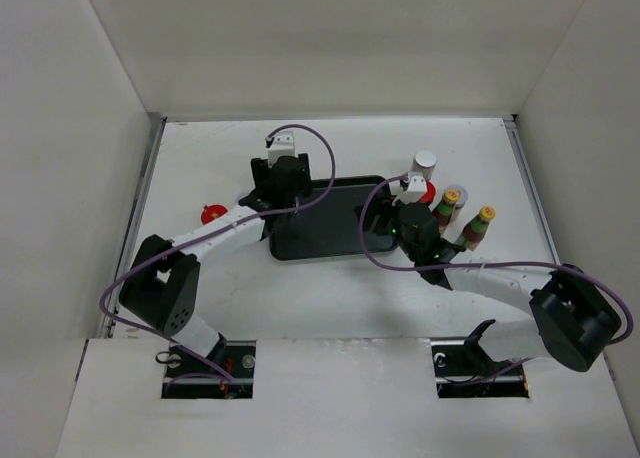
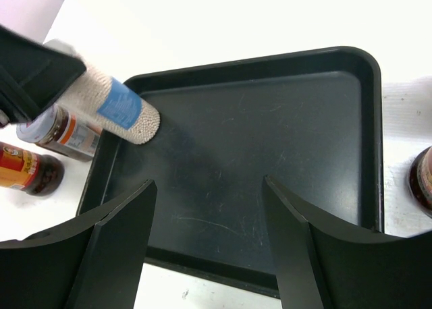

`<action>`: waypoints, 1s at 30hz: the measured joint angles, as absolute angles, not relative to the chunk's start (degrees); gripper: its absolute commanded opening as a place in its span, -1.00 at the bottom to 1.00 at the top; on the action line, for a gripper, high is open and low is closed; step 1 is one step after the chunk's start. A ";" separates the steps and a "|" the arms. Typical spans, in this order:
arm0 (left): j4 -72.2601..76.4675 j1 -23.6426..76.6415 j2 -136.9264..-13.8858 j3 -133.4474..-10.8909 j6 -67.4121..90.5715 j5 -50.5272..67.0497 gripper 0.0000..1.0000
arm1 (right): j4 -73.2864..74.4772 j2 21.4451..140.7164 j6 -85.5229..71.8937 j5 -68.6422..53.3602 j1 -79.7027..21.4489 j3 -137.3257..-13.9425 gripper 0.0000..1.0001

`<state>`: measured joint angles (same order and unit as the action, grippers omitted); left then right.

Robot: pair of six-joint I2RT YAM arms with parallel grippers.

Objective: Organize the condiment bottles

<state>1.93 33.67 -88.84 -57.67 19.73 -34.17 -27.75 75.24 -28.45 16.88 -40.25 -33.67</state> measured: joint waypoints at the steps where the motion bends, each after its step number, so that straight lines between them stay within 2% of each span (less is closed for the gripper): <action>1: 2.66 33.65 -88.84 -57.65 19.81 -34.30 0.61 | -27.77 75.24 -28.45 16.86 -40.21 -33.67 0.43; 4: 5.32 33.43 -88.71 -57.36 19.79 -34.74 0.84 | -27.75 75.24 -28.49 16.86 -40.18 -33.67 0.44; 7: 6.35 33.43 -87.46 -56.38 19.62 -35.03 0.94 | -27.77 75.24 -28.49 16.86 -40.18 -33.67 0.44; 10: 6.72 33.43 -83.20 -54.46 19.42 -35.99 0.95 | -27.77 75.24 -28.49 16.84 -40.18 -33.67 0.44; 15: 4.73 33.43 -68.53 -49.78 19.73 -40.93 0.90 | -27.79 75.24 -28.53 16.84 -40.18 -33.67 0.45; 20: -5.56 32.84 -56.14 -49.08 24.47 -45.76 0.88 | -27.88 75.24 -28.53 16.82 -40.18 -33.67 0.46; 25: -15.79 26.48 -51.37 -45.82 30.63 -44.27 0.86 | -27.88 75.35 -28.53 16.67 -40.18 -33.67 0.47; 30: -20.32 19.88 -52.34 -40.01 35.11 -40.32 0.85 | -27.90 75.35 -28.53 16.64 -40.18 -33.67 0.49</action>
